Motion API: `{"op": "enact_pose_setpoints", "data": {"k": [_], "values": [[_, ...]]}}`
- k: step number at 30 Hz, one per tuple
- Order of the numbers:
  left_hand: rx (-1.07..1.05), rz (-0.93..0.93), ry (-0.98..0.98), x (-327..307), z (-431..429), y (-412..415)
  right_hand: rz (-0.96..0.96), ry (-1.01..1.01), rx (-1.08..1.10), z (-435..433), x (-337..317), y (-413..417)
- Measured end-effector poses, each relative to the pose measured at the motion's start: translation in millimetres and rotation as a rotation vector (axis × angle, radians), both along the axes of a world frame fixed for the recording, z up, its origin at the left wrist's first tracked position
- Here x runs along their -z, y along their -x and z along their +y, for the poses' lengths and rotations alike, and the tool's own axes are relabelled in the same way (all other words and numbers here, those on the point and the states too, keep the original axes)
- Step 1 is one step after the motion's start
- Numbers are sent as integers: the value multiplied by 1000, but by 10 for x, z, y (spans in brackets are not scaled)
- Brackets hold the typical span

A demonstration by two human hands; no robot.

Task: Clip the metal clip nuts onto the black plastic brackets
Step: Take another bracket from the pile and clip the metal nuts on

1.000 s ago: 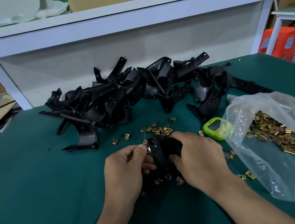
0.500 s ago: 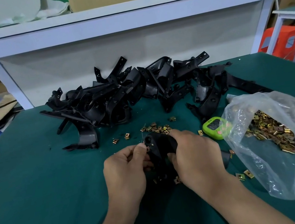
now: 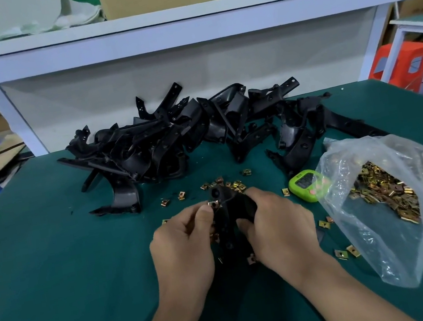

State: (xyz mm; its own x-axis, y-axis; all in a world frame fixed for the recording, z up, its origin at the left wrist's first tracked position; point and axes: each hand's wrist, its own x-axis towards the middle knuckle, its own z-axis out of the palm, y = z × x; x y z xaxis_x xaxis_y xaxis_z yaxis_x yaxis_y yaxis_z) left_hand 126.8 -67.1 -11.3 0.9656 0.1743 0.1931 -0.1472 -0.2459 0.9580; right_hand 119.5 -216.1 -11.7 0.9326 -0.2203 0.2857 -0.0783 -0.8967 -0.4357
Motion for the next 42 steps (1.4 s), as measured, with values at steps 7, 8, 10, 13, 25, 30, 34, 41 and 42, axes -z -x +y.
{"op": "enact_pose_setpoints", "data": {"k": [7,8,10,13,25,30,34,41,42], "values": [[-14,18,-43,-37,-33,73,52,41,-7,58,-22,31],[-8,20,-51,-38,-44,77,55,40,-5,59,-25,33],[7,15,-59,-35,-56,82,56,32,-8,61,-27,33],[42,21,1,-15,-33,37,39,0,7,44,-27,39],[-211,-133,-495,-49,388,-147,-61,-143,178,-148,-46,-32],[57,-231,-758,41,208,-105,-59,-111,172,-128,-39,-31],[177,-150,-838,75,188,-107,-51,-132,166,-132,-35,-30],[21,-207,-546,45,157,-50,-61,-102,160,-131,-28,-12],[8,-170,-470,28,153,-41,-69,-98,158,-127,-27,-10]]}}
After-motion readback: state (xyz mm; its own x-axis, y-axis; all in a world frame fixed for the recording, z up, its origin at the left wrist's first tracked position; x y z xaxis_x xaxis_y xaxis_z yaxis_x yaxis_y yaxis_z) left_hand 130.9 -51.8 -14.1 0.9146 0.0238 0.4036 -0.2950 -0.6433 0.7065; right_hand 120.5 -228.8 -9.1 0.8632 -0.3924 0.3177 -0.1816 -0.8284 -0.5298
